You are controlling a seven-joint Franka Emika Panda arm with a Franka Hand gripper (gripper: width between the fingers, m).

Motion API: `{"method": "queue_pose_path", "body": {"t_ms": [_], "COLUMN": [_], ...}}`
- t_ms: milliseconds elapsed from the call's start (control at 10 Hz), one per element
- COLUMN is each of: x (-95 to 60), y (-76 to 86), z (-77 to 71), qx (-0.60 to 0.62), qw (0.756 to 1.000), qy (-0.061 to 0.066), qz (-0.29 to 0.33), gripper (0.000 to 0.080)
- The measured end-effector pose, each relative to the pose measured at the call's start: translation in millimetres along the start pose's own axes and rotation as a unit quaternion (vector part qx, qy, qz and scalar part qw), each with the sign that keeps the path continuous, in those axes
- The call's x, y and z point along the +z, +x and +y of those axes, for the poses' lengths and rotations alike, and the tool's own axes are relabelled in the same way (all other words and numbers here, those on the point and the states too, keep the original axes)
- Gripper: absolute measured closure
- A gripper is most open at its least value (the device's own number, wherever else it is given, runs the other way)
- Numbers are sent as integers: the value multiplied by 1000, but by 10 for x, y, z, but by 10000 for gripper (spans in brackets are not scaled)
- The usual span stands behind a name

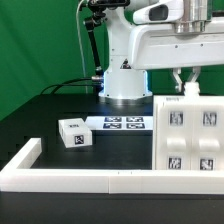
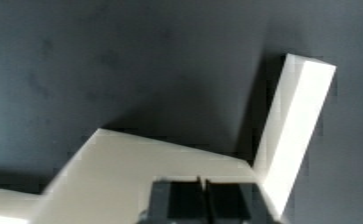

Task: Assemble cabinet

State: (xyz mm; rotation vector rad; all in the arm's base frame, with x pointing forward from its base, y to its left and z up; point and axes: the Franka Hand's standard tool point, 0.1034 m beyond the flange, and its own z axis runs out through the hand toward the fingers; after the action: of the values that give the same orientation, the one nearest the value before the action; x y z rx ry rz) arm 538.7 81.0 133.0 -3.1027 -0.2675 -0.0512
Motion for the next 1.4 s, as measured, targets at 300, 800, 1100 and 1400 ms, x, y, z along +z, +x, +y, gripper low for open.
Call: {"method": "queue_pose_path", "body": {"t_ms": [300, 800, 1100, 1400], "x": [-13, 1, 216, 429], "y": [47, 40, -314, -676], "z": [-40, -39, 215, 965], "qx": [-2, -2, -43, -101], "qw": [1000, 1000, 999, 995], "qy": [0, 0, -5, -15], "qz": [-1, 0, -1, -1], "gripper": [794, 371, 69, 2]}}
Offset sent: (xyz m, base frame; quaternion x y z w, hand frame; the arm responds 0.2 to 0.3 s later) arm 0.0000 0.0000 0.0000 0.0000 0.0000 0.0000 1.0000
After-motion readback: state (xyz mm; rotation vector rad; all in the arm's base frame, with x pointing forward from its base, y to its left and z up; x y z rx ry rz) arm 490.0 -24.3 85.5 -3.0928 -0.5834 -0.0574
